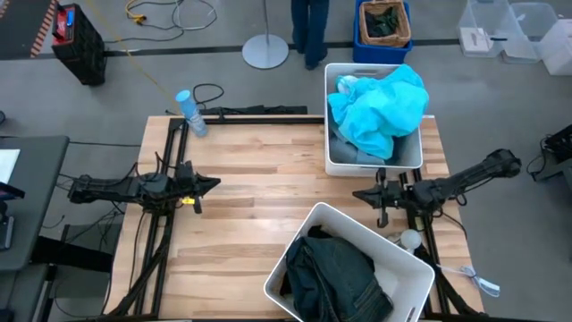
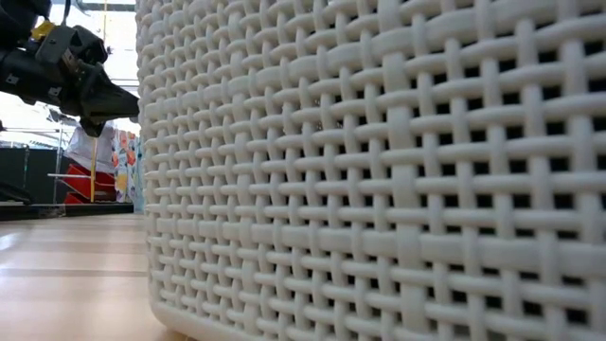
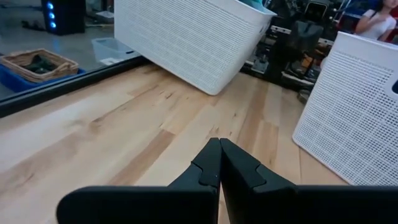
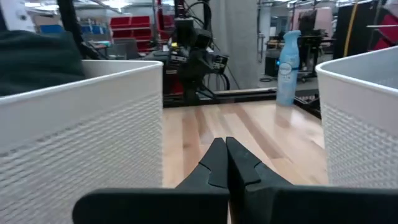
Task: Sort clothes
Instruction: Return to Home Position
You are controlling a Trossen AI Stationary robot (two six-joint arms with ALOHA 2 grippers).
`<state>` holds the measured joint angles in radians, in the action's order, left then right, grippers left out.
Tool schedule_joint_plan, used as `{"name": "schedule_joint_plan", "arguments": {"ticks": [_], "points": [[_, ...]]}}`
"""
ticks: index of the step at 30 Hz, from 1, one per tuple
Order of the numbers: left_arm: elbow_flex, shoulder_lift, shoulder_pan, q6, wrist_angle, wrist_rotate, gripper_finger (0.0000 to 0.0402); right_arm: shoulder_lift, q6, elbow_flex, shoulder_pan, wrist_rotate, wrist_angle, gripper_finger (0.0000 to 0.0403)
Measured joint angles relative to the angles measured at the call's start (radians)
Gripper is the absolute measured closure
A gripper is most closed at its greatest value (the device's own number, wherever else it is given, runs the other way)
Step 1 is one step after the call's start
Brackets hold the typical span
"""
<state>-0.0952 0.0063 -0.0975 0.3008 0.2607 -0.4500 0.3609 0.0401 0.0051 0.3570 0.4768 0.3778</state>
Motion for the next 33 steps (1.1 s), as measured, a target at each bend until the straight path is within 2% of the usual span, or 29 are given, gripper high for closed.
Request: {"name": "schedule_joint_plan", "arguments": {"ticks": [12,15,19,26,33], "points": [[0.0,0.0,0.0,-0.001,0.0,0.0,0.0401,-0.298,-0.012,0.0,0.056,-0.033,-0.287,0.0397],[0.0,0.0,0.0,-0.003,0.0,0.001,0.0401,-0.362,-0.038,0.0,0.056,-0.051,-0.297,0.0397],[0.0,0.0,0.0,0.003,0.0,0.001,0.0401,-0.355,-0.055,-0.001,0.052,-0.061,-0.299,0.0397],[0.001,0.0,0.0,0.005,-0.003,0.0,0.0401,-0.359,0.072,-0.001,0.044,-0.06,-0.299,0.0397],[0.001,0.0,0.0,0.006,-0.004,0.0,0.0401,-0.36,0.072,-0.001,0.049,-0.06,-0.3,0.0397]]}}
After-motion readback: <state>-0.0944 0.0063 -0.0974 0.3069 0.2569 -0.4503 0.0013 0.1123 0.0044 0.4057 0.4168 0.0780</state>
